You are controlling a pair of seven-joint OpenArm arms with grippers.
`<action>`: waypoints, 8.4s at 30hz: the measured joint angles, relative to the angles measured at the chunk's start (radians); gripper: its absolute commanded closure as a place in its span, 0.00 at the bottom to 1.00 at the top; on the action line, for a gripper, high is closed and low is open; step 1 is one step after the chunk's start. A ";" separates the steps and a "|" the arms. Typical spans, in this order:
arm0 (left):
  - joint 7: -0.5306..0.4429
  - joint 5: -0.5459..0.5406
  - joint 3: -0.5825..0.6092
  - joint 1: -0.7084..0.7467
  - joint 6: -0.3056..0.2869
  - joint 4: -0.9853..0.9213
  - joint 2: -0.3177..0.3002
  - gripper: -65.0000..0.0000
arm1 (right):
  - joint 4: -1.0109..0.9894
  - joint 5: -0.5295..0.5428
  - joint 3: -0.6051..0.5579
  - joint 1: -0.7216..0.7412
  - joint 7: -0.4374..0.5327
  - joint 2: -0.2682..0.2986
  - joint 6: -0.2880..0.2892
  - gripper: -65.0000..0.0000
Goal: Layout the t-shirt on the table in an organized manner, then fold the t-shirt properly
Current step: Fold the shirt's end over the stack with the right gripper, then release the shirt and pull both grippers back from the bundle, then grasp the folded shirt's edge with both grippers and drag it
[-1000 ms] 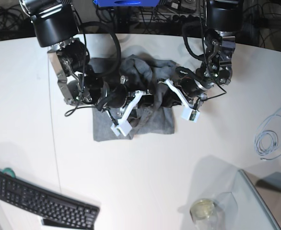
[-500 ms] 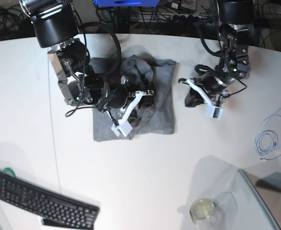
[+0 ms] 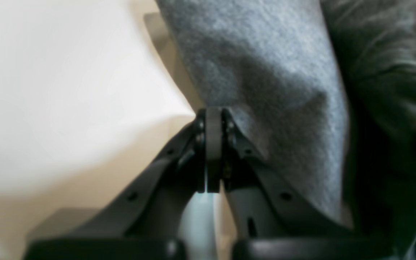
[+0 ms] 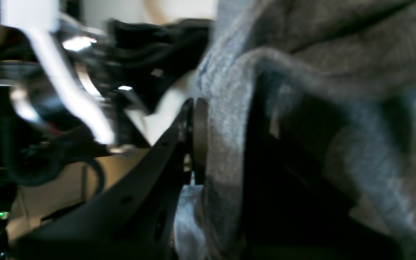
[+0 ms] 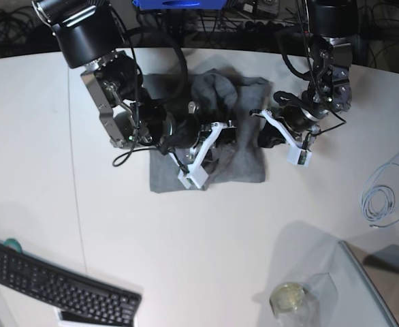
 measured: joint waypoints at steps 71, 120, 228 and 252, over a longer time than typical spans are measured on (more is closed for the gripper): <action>0.012 0.000 -0.369 0.240 -0.079 0.126 -0.174 1.00 | 0.367 0.002 -0.284 -0.048 0.068 0.186 -0.392 0.99; 0.126 -0.008 -0.370 0.268 -0.084 0.306 -0.106 1.00 | 0.272 0.008 -0.541 0.228 -0.037 0.159 -0.465 0.99; 0.140 -0.173 1.490 -0.853 -0.117 -0.239 0.077 0.15 | 0.483 0.008 0.547 -0.364 -0.042 0.342 -0.143 0.99; 0.230 -0.162 0.576 0.093 -0.095 0.568 -0.185 1.00 | 0.604 0.012 0.158 -0.397 -0.042 0.421 -0.139 0.99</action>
